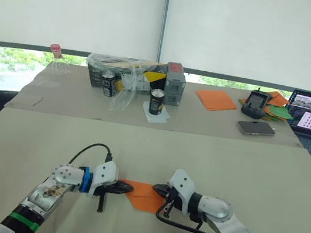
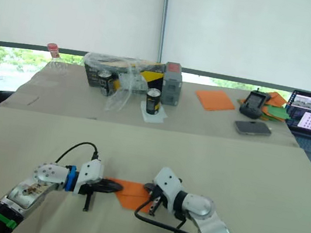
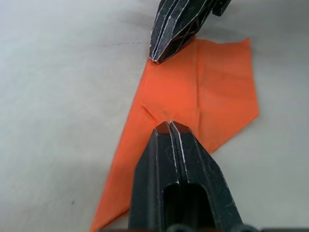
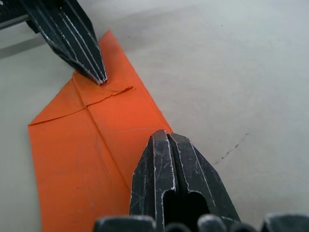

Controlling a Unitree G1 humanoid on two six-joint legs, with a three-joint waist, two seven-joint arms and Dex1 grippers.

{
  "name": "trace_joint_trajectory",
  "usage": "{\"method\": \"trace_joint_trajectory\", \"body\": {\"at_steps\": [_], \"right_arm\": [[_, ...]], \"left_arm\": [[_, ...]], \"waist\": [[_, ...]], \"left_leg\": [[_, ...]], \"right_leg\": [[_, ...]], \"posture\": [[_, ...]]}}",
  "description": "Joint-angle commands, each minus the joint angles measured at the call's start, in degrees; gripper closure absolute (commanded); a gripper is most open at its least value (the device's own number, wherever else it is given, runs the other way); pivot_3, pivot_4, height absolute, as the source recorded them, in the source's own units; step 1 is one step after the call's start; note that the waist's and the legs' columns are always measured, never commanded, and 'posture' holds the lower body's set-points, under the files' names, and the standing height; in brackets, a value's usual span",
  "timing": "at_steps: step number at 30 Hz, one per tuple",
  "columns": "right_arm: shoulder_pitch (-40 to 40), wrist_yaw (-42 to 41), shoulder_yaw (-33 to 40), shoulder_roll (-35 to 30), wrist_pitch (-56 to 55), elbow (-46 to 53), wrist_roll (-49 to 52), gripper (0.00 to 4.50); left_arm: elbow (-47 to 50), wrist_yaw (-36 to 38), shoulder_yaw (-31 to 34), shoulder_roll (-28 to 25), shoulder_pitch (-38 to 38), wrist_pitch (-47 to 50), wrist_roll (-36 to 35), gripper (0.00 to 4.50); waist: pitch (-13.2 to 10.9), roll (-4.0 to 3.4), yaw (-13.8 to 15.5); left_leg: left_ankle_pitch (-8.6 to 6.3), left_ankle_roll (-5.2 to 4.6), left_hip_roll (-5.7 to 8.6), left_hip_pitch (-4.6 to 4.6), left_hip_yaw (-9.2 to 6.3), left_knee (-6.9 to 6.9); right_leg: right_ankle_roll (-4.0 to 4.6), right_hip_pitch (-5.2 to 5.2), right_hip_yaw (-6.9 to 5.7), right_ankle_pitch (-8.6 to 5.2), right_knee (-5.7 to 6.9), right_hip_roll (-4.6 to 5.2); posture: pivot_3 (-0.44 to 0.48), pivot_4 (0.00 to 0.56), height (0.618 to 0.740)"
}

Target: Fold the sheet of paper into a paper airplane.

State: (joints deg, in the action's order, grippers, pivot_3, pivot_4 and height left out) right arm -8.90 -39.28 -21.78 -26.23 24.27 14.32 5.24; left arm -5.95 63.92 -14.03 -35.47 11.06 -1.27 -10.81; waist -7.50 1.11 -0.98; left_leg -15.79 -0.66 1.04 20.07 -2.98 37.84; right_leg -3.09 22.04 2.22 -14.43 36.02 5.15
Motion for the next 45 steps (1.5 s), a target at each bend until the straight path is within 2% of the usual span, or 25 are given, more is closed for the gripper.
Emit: {"method": "trace_joint_trajectory", "body": {"at_steps": [1, 4, 9, 20, 33, 38, 45], "right_arm": [[1.10, -0.33, -1.74, -0.37, 2.47, -3.76, -1.68, 4.46], [0.93, -0.52, -1.84, -0.37, 2.40, -4.06, -1.68, 4.46], [0.70, -0.76, -2.06, -0.17, 2.38, -4.45, -1.74, 4.46], [1.56, -0.13, -1.52, 0.49, 3.54, -3.45, -1.24, 4.46], [1.36, 0.35, -1.37, 0.36, 3.75, -3.48, -1.61, 4.46], [0.92, 0.19, -1.57, 0.03, 3.41, -3.71, -1.96, 4.46], [0.05, -0.82, 2.09, 0.02, 3.42, -1.64, 1.38, 4.46]], "left_arm": [[-4.10, 0.27, 0.24, -1.99, -2.43, 2.81, 1.67, 4.50], [-2.83, 0.53, 3.05, -1.44, -2.42, 5.60, -2.10, 4.50], [0.79, -0.17, 4.41, -0.02, -1.38, 6.79, -4.14, 4.50], [10.50, -0.08, 1.26, 3.66, 0.39, 14.43, -5.89, 4.50], [0.88, 0.51, -4.84, 3.37, 0.58, 6.03, 3.05, 4.50], [-1.47, 0.55, -5.08, 3.72, 1.76, 4.34, 3.31, 4.50], [5.85, 0.83, 1.58, 2.43, 1.99, 13.00, -5.95, 4.50]], "waist": [[0.00, 0.00, -0.10], [0.00, 0.00, -0.26], [0.00, 0.00, -0.19], [-0.13, 0.16, -0.26], [-0.13, 0.16, -0.01], [-0.10, 0.13, 0.12], [-0.23, 0.19, -0.08]], "left_leg": [[0.00, 0.00, -0.01, -0.01, 0.00, 0.00], [0.00, 0.00, -0.01, 0.03, 0.01, 0.00], [0.00, 0.00, -0.01, 0.09, -0.01, 0.00], [0.00, 0.00, 0.00, 0.19, -0.01, 0.00], [0.00, 0.01, 0.00, 0.15, -0.01, -0.01], [0.00, 0.01, 0.00, 0.13, -0.01, -0.01], [0.00, 0.00, 0.00, 0.18, -0.01, -0.01]], "right_leg": [[0.00, 0.00, 0.00, 0.00, 0.01, -0.01], [0.01, 0.00, 0.02, 0.00, 0.05, -0.02], [0.01, 0.04, 0.01, 0.00, 0.07, -0.02], [0.02, 0.10, 0.02, 0.01, 0.05, -0.02], [0.03, 0.06, 0.02, 0.00, 0.02, 0.00], [0.02, 0.03, 0.02, 0.00, 0.02, 0.02], [0.02, 0.09, 0.02, 0.00, 0.05, -0.01]], "posture": [[0.000, 0.150, 0.740], [0.000, 0.150, 0.740], [0.000, 0.150, 0.740], [0.000, 0.150, 0.740], [0.000, 0.150, 0.740], [0.000, 0.150, 0.740], [0.000, 0.150, 0.740]]}}
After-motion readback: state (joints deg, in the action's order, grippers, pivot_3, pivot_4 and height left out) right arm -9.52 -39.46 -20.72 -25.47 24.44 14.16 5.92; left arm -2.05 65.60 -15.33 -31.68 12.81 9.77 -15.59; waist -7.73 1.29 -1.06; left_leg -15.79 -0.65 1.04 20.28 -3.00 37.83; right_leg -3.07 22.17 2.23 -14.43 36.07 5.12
